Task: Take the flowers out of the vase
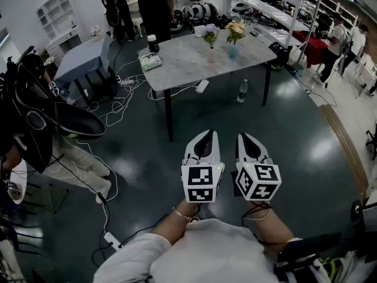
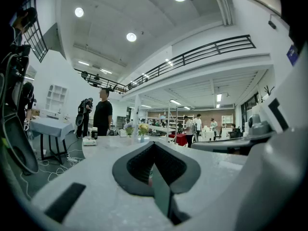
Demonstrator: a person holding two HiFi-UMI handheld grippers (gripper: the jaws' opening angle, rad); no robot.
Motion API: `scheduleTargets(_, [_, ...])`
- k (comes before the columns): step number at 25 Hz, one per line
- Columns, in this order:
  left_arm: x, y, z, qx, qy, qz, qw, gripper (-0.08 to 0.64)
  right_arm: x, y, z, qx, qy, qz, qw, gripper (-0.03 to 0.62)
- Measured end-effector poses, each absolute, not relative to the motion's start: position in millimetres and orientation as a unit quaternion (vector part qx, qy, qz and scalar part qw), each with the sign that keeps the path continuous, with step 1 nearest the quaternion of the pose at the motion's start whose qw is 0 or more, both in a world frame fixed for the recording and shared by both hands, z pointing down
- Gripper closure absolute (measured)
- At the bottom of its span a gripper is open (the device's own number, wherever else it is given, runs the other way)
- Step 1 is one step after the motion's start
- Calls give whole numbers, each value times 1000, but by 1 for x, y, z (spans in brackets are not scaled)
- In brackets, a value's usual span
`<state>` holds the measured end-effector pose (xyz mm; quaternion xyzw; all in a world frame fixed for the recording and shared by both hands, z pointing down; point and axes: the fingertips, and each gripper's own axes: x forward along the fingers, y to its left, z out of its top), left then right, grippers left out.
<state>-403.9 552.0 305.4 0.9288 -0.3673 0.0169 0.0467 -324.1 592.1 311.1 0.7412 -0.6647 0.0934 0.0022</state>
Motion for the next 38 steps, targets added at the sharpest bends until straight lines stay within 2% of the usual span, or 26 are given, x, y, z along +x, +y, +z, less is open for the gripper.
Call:
scheduleTargets(23, [-451,509,327,927,-369,38,58,558,-355,557,337,756,-639,140,-22,586])
scheduleTargets(38, [-430,463,337,925,-373,50,45,558,-323,517,348,763,-629,150,-13,586])
